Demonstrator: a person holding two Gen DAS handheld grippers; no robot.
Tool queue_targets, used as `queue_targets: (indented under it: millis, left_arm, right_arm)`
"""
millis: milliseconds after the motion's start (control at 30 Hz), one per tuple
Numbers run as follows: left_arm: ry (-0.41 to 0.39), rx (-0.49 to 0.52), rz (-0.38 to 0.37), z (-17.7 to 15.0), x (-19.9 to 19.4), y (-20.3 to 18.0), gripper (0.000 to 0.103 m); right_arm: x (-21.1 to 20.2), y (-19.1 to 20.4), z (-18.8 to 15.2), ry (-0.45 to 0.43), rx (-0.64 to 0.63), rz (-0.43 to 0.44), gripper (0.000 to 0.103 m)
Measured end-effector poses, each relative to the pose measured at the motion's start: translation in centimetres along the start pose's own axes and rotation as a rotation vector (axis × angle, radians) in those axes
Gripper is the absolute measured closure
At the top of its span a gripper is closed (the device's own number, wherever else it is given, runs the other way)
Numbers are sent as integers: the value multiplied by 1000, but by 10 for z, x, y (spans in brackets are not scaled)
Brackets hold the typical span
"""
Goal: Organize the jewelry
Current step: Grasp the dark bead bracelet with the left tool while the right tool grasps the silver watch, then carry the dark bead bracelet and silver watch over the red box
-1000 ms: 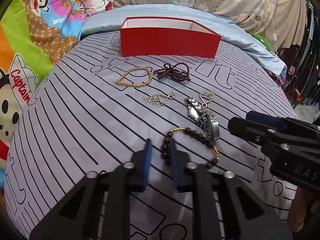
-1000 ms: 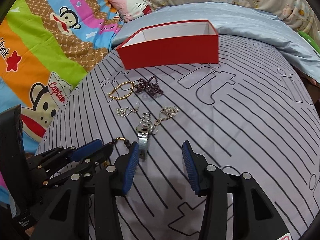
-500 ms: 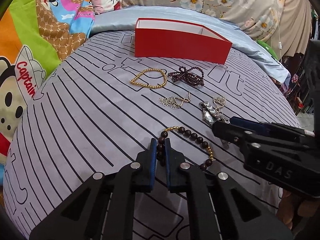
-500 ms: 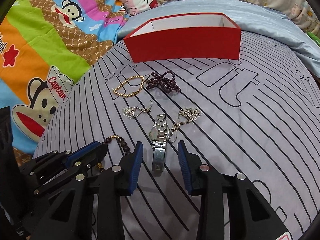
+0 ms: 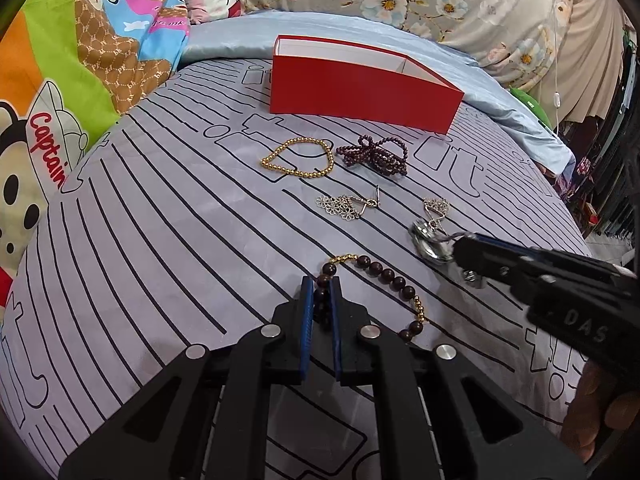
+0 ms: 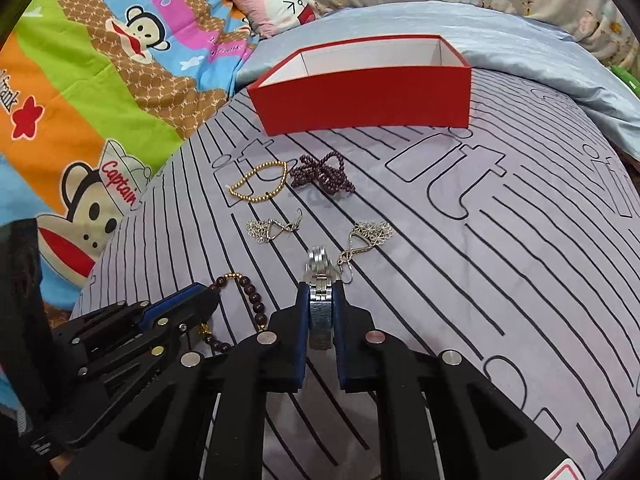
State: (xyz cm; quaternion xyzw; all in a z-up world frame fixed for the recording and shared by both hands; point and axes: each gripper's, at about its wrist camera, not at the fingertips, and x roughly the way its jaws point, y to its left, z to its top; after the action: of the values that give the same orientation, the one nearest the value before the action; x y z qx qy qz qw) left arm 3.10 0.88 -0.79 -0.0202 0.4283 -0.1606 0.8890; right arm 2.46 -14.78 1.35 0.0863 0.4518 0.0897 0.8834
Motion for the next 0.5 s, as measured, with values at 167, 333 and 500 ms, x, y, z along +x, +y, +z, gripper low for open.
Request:
queue_targets:
  millis: [167,333,500]
  left_arm:
    - [0,3,4,0,0,0,95]
    - [0,1,2,0,0,-1,95]
    - [2,-16,-10,0,-2,1,95]
  right_arm:
    - [-22,-4,4,-49,17,0,92]
    - [-40,-9,9,-87,17,-9,92]
    - [-53,-15,11,-116,22,-26,92]
